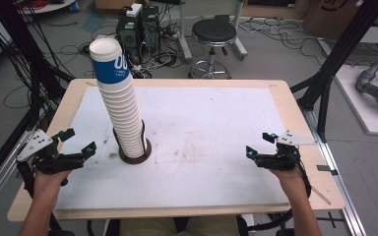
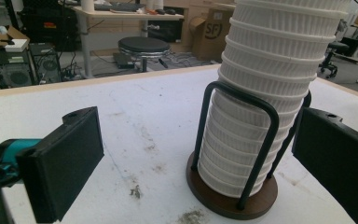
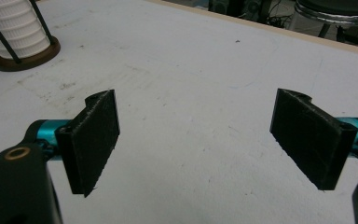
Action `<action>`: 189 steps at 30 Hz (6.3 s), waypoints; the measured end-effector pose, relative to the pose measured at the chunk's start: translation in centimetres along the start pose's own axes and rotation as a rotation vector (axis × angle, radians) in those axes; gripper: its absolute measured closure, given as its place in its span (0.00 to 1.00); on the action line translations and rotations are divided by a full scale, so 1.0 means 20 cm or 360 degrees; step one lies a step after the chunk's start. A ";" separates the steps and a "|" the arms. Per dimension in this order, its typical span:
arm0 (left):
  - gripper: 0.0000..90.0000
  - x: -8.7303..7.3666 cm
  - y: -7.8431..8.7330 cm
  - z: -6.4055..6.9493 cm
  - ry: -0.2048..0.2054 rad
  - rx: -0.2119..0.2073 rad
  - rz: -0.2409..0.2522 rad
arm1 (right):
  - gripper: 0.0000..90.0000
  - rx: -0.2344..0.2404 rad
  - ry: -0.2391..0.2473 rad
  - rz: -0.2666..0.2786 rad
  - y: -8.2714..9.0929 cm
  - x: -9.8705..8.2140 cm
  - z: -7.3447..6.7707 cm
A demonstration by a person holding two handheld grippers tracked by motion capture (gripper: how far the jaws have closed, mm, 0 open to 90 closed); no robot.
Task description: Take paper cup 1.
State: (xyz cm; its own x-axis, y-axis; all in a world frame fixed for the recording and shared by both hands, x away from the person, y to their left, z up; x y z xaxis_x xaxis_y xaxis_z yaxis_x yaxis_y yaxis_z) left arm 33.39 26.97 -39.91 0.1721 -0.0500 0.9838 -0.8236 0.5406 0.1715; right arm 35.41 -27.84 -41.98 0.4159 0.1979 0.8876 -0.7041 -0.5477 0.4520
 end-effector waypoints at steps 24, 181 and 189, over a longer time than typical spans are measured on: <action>0.02 0.52 -0.12 0.24 -0.0125 -0.0310 0.0243 | 0.18 0.0080 0.0030 -0.0011 0.00 0.04 -0.09; 0.12 0.52 -0.10 0.26 -0.0108 -0.0366 0.0248 | 0.32 0.0687 0.0313 0.0236 -0.17 1.19 -0.55; 0.12 0.27 -0.05 0.27 -0.0048 -0.0374 0.0206 | 0.32 0.0588 0.0313 0.0128 -0.18 0.90 -0.45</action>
State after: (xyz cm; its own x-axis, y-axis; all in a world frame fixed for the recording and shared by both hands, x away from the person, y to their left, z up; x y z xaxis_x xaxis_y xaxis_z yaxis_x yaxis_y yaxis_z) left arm 32.28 21.59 -34.42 0.0543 0.0095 0.9985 -0.6889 0.7242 0.0306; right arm 40.23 -14.91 -26.82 0.2251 0.2747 0.9348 -0.4614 -0.8150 0.3506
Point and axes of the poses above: each handheld gripper's, and its own axes: y roughly backward along the jaws, x roughly out of its top, z roughly to its right, the point moved 7 cm from there along -y, roughly forward along the jaws, and after that the axes turned 4 degrees about -y, right-handed, at the moved point
